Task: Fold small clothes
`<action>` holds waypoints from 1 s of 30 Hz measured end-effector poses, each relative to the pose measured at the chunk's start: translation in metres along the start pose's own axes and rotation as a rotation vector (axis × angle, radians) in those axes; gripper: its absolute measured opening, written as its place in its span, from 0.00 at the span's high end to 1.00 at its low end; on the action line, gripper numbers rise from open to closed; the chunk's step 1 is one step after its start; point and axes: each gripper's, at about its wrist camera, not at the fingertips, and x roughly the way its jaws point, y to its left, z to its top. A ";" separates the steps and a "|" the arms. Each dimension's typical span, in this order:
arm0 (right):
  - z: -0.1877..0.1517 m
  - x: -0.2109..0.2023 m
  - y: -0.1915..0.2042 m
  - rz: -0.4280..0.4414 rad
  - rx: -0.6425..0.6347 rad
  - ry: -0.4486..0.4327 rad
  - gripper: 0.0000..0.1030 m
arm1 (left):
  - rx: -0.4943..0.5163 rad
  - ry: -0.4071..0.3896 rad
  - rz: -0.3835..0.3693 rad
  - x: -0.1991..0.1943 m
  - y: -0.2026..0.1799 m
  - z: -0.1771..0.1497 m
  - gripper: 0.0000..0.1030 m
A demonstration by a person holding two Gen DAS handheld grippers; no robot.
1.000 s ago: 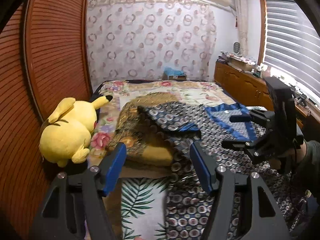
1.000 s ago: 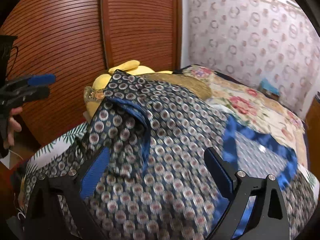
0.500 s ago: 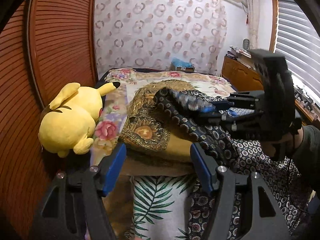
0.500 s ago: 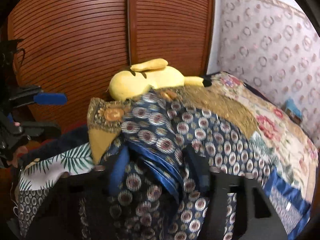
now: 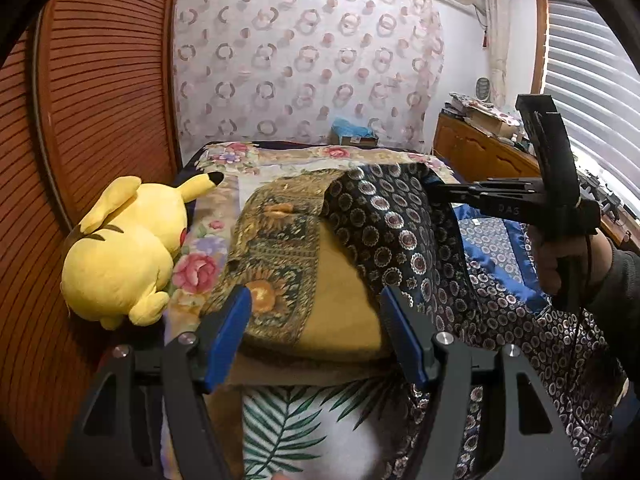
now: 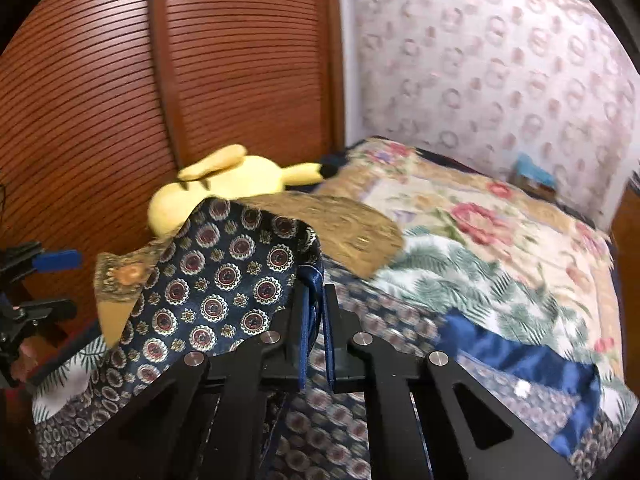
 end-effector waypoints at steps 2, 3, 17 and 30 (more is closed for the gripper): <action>-0.002 -0.004 -0.011 -0.011 0.038 0.025 0.94 | 0.010 0.002 -0.007 0.003 -0.006 0.003 0.36; -0.004 -0.005 -0.015 -0.017 0.052 0.037 0.84 | 0.015 0.002 -0.009 0.004 -0.007 0.005 0.36; -0.069 -0.095 -0.064 -0.141 0.094 0.038 0.52 | 0.050 0.034 -0.044 0.025 -0.040 0.019 0.36; -0.148 -0.209 -0.111 -0.308 0.199 -0.004 0.39 | 0.096 0.058 -0.127 0.015 -0.102 -0.007 0.35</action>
